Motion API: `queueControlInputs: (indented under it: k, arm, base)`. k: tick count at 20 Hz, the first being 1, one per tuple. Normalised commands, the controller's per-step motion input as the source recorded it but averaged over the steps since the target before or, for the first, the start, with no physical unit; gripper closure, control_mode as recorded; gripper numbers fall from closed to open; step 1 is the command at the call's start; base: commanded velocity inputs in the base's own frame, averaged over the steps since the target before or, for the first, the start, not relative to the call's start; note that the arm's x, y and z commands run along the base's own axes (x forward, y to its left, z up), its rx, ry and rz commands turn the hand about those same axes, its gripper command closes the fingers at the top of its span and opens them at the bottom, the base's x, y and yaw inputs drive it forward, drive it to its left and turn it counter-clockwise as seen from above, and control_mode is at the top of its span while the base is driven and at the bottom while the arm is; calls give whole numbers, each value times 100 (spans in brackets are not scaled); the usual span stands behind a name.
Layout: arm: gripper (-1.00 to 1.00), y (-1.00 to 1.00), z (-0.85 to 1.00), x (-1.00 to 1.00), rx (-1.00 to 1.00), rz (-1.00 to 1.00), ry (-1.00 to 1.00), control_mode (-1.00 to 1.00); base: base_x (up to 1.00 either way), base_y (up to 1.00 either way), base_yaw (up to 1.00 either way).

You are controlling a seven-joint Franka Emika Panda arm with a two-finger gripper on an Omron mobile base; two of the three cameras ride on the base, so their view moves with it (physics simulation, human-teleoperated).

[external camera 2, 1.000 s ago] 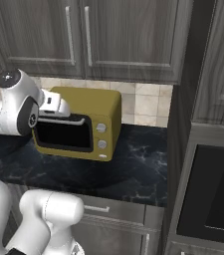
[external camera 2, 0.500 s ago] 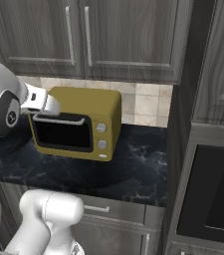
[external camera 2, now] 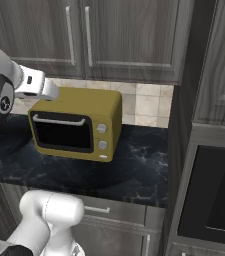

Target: Move the bowls from the cabinet to the plates on the dining table.

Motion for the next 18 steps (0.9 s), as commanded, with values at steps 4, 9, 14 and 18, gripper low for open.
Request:
queueControlInputs:
  k: [4,9,14,18]
  arm:
    - [-100,-9,34,8,0,0,-12,-100]
    - [-100,-13,13,25,0,0,-10,-100]
    - [-100,-9,11,45,0,0,-10,-100]
    - [-100,0,18,50,0,0,-6,-100]
  base:
    - [0,0,0]
    - [0,0,0]
    - [0,0,0]
    - [0,0,0]
